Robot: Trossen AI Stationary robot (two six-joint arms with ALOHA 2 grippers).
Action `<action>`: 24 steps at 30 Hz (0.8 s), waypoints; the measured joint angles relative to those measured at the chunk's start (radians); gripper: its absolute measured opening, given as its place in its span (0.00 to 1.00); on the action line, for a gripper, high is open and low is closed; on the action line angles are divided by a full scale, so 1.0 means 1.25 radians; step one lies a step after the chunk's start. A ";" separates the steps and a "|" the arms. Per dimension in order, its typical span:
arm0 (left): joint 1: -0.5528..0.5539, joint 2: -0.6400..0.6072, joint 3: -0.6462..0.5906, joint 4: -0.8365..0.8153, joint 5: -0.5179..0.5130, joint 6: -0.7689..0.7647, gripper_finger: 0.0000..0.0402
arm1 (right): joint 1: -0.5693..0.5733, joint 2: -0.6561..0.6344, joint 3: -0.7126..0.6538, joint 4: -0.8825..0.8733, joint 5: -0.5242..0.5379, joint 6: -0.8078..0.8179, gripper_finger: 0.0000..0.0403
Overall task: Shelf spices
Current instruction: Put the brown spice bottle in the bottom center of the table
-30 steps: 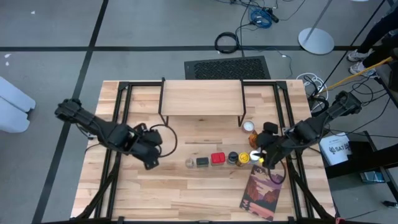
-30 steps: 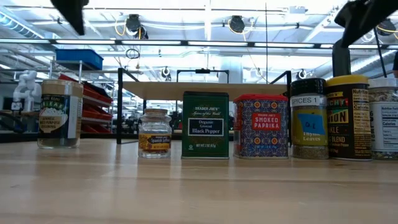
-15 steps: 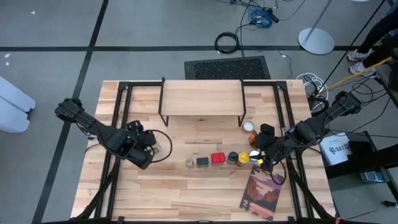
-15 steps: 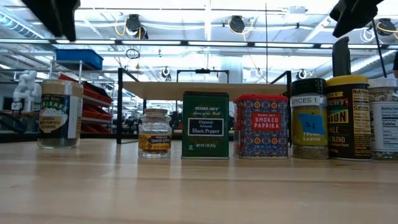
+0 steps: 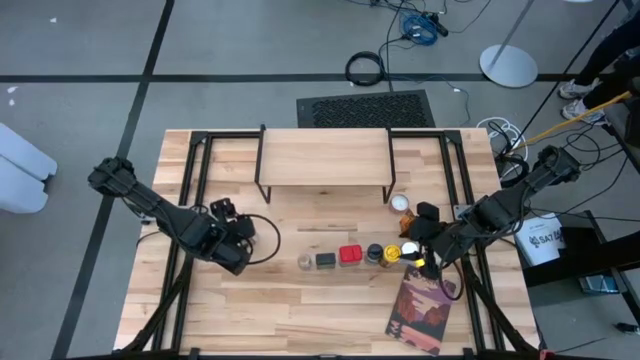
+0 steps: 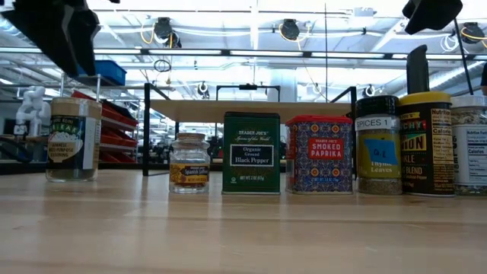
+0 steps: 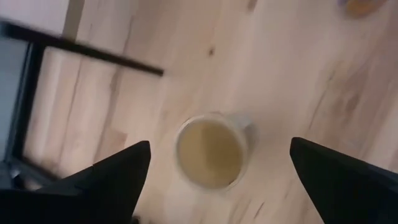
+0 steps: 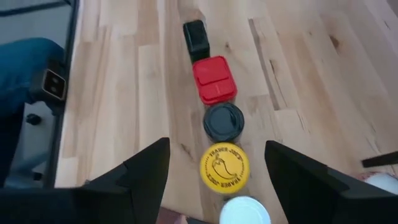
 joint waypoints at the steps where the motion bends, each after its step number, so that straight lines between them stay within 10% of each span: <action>1: -0.005 0.000 0.000 0.020 -0.006 0.000 0.98 | 0.000 0.000 0.000 0.013 0.000 -0.004 0.62; 11: -0.068 -0.005 -0.001 0.012 -0.050 -0.058 0.98 | 0.000 0.027 0.000 0.112 -0.004 -0.093 0.62; 24: -0.053 0.107 0.000 0.560 -0.043 0.171 0.98 | 0.000 0.036 0.000 0.111 -0.005 -0.120 0.62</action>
